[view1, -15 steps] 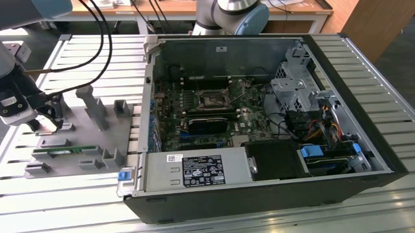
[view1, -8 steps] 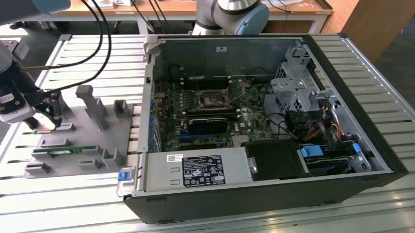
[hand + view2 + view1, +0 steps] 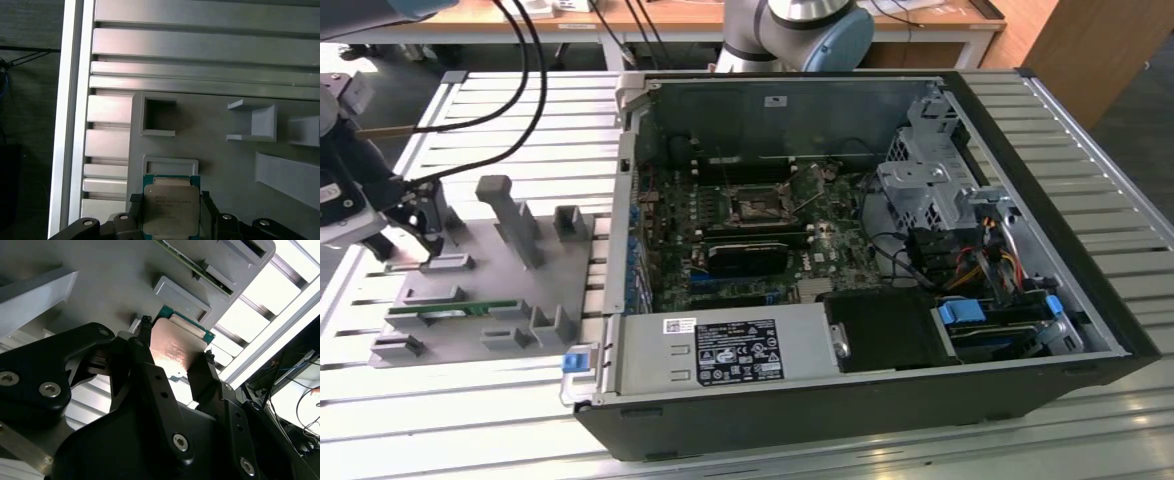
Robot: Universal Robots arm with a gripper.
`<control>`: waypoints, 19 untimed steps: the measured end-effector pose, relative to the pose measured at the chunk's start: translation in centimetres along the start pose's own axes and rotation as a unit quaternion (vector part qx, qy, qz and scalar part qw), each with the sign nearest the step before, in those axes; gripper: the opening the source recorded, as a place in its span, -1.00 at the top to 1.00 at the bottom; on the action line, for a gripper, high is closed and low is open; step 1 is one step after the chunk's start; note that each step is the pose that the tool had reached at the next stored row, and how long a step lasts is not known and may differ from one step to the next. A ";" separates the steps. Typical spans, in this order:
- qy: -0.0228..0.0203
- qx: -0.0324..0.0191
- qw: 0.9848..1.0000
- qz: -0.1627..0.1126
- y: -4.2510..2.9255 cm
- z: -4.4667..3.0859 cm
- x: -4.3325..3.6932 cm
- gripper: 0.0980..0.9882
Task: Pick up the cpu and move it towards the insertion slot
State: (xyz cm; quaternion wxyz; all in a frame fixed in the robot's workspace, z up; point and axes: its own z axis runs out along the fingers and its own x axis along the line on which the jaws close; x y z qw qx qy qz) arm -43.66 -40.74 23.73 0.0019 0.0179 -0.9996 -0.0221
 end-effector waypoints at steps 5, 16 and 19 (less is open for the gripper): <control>0.000 0.000 1.000 0.000 0.05 -0.47 0.00 0.00; 0.000 0.000 1.000 0.000 0.24 -1.46 0.00 0.00; 0.000 0.000 1.000 0.000 0.29 -1.72 0.00 0.00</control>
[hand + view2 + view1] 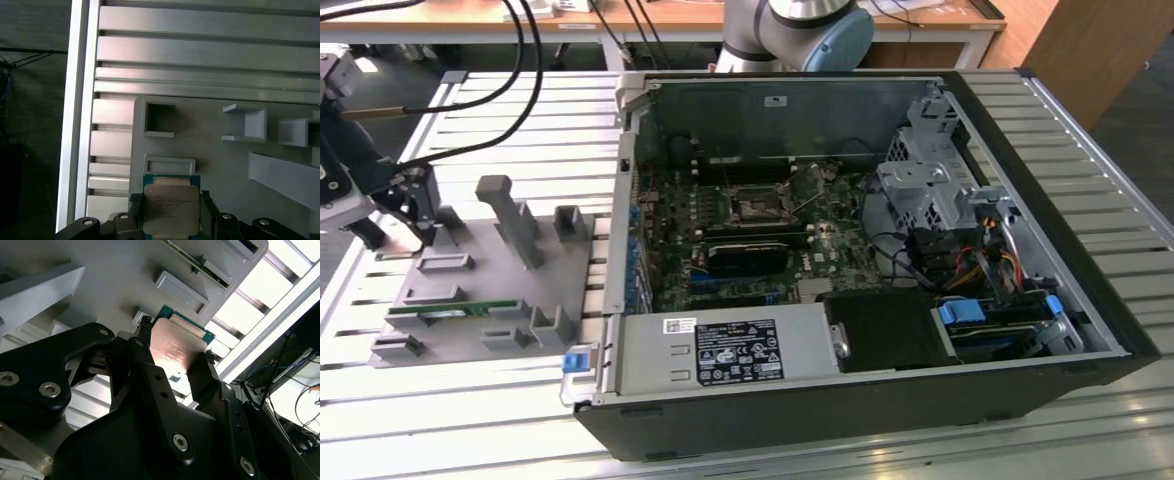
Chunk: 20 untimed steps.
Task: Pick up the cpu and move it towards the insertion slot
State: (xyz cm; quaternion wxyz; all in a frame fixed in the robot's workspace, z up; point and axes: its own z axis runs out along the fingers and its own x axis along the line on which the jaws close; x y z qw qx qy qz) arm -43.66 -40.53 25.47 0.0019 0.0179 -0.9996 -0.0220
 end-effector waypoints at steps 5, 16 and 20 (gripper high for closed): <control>0.000 0.000 1.000 0.000 0.11 -0.44 0.00 0.00; 0.000 0.000 1.000 0.000 0.32 -1.33 -0.01 0.00; 0.000 0.000 1.000 0.000 0.46 -1.66 0.00 0.00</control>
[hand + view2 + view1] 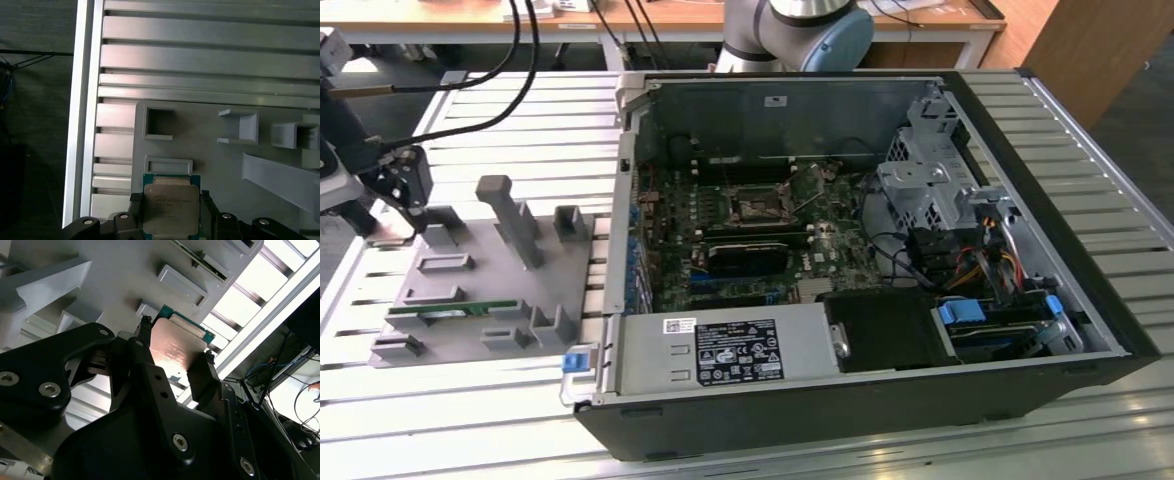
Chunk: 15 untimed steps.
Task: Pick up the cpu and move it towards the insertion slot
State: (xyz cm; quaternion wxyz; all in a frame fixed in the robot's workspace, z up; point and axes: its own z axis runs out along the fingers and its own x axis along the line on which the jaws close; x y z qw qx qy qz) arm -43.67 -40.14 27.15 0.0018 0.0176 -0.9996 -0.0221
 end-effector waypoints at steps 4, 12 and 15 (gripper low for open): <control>0.000 0.000 1.000 0.000 0.09 -0.43 -0.01 0.00; 0.000 0.000 1.000 0.001 0.28 -1.31 -0.01 0.00; 0.000 0.000 1.000 0.001 0.34 -1.63 -0.01 0.00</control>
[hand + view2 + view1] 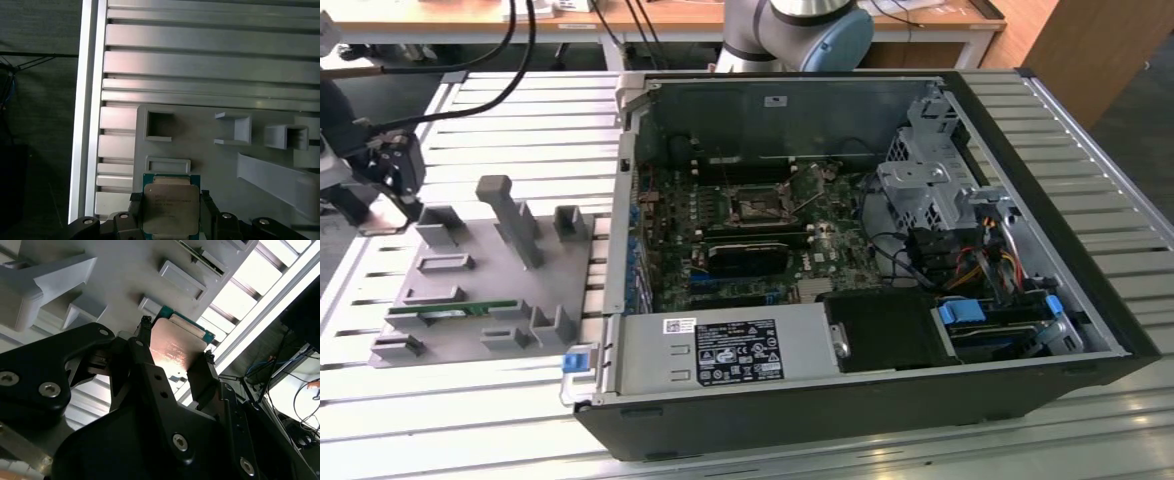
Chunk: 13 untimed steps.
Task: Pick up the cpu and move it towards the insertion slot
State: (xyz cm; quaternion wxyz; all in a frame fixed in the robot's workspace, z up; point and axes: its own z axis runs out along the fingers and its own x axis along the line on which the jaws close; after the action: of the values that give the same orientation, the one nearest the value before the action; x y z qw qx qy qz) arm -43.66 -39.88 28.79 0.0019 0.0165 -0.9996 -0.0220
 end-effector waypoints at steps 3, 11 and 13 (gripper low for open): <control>0.000 0.000 1.000 0.000 0.07 -0.34 0.00 0.00; 0.000 0.000 1.000 0.001 0.27 -1.26 0.00 0.00; 0.000 0.000 1.000 0.002 0.31 -1.50 0.00 0.00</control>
State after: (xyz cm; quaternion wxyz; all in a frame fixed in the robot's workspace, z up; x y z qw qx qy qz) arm -43.66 -39.63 30.30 0.0018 0.0150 -0.9996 -0.0220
